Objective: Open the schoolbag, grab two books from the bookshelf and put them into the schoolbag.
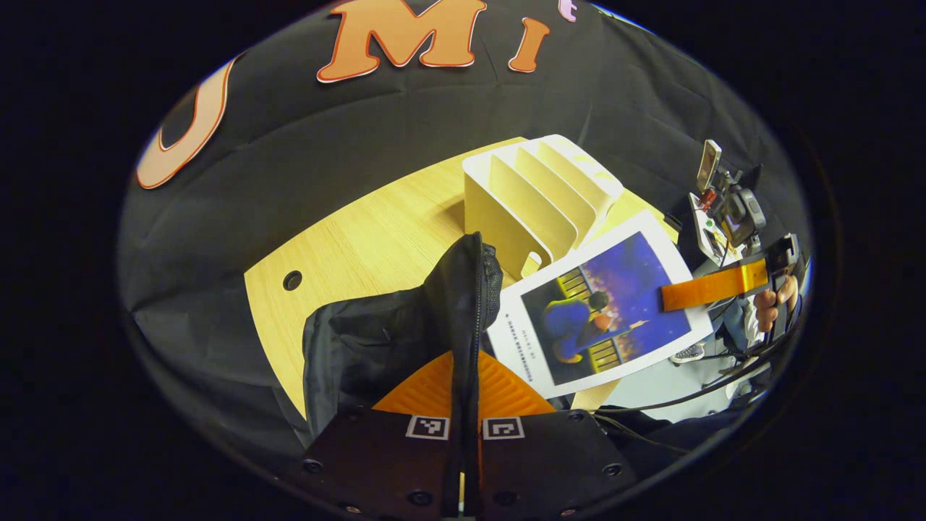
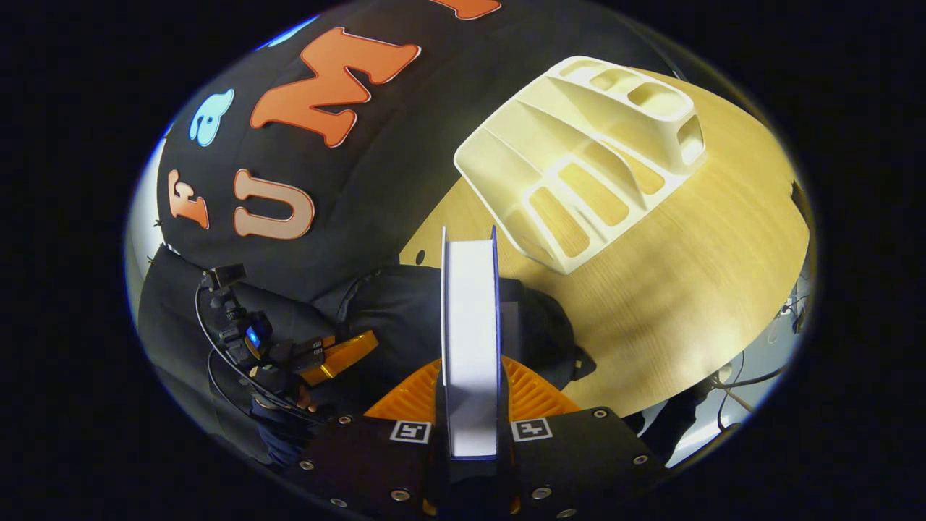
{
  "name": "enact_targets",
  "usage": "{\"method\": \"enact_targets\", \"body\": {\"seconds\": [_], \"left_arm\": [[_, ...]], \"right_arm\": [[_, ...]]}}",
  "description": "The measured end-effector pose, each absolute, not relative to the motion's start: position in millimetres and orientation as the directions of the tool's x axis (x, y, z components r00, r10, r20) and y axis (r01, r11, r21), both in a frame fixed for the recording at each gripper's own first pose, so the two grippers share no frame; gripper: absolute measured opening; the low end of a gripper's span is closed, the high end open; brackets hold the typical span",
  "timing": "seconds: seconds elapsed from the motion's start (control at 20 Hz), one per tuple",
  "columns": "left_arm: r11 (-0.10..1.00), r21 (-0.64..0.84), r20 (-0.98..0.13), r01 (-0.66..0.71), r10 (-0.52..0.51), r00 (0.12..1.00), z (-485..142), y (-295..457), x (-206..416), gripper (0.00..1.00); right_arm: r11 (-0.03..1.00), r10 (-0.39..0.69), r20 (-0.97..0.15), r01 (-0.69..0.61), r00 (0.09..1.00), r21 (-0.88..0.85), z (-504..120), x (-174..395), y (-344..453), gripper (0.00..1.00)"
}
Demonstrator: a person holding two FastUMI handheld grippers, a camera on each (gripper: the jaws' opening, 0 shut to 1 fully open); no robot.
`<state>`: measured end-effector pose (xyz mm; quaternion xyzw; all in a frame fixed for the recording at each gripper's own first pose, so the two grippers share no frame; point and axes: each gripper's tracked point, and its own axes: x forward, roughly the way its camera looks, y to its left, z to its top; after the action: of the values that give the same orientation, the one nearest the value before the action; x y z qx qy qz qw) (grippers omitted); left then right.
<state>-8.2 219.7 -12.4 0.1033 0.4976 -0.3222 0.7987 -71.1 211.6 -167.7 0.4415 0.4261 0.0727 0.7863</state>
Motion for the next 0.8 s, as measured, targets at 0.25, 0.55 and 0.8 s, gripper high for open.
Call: {"method": "enact_targets", "body": {"seconds": [0.25, 0.55, 0.8], "left_arm": [[0.779, -0.166, -0.859, 0.605, -0.416, 0.3, -12, 219, -7, 0.03], [0.774, -0.166, -0.851, 0.611, -0.425, 0.307, -7, 212, -6, 0.03], [0.766, -0.171, -0.847, 0.62, -0.436, 0.304, -4, 201, -6, 0.03]], "right_arm": [[0.594, 0.523, -0.588, 0.232, 0.617, 0.771, -194, -55, 244, 0.25], [0.51, 0.593, -0.508, 0.197, 0.625, 0.837, -220, -42, 289, 0.26], [0.435, 0.597, -0.476, 0.238, 0.646, 0.868, -247, -31, 305, 0.26]]}}
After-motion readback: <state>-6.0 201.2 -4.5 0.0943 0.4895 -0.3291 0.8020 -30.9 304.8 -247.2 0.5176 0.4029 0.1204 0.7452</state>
